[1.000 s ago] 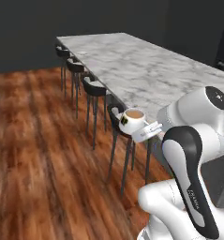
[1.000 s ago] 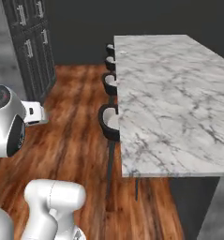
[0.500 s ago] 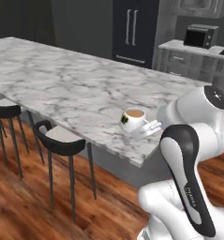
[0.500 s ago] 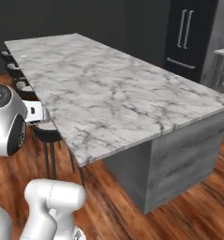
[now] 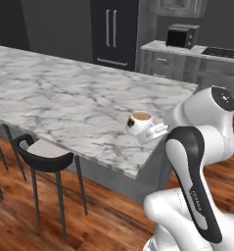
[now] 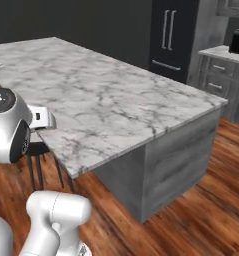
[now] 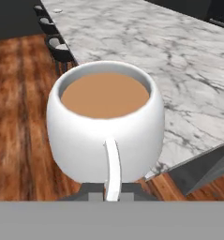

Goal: Pick the cup of tea, navigate to the dining table, and place it on the saucer.

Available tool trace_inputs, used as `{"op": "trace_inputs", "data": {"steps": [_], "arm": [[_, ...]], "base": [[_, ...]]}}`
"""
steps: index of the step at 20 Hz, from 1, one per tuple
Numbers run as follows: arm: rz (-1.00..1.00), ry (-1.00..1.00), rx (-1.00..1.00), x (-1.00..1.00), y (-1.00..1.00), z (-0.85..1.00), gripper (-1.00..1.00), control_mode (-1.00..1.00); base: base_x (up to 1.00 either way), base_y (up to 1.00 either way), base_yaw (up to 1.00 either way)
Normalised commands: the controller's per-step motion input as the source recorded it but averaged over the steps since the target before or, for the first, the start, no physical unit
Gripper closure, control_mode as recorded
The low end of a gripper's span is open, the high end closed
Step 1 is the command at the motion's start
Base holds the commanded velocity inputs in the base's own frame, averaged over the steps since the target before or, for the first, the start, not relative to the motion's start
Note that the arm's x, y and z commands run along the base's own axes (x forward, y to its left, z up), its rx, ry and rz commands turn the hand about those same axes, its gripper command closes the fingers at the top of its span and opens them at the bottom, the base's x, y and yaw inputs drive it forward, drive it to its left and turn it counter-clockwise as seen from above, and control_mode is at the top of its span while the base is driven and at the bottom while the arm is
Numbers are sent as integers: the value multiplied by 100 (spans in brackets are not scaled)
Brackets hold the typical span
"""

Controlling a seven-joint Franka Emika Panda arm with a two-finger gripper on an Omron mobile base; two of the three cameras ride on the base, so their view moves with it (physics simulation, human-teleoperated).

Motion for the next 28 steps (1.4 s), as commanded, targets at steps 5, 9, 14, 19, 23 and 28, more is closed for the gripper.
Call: {"op": "trace_inputs", "data": {"steps": [5,9,14,19,23,28], "arm": [[0,0,0,0,0,0,100,100],[0,0,0,0,0,0,100,100],[0,0,0,0,0,0,100,100],[0,0,0,0,0,0,100,100],[0,0,0,0,0,0,100,100],[0,0,0,0,0,0,100,100]], "base": [[45,25,-16],[80,100,-33],[46,100,-37],[20,100,-34],[-13,100,-31],[-31,100,-33]]}}
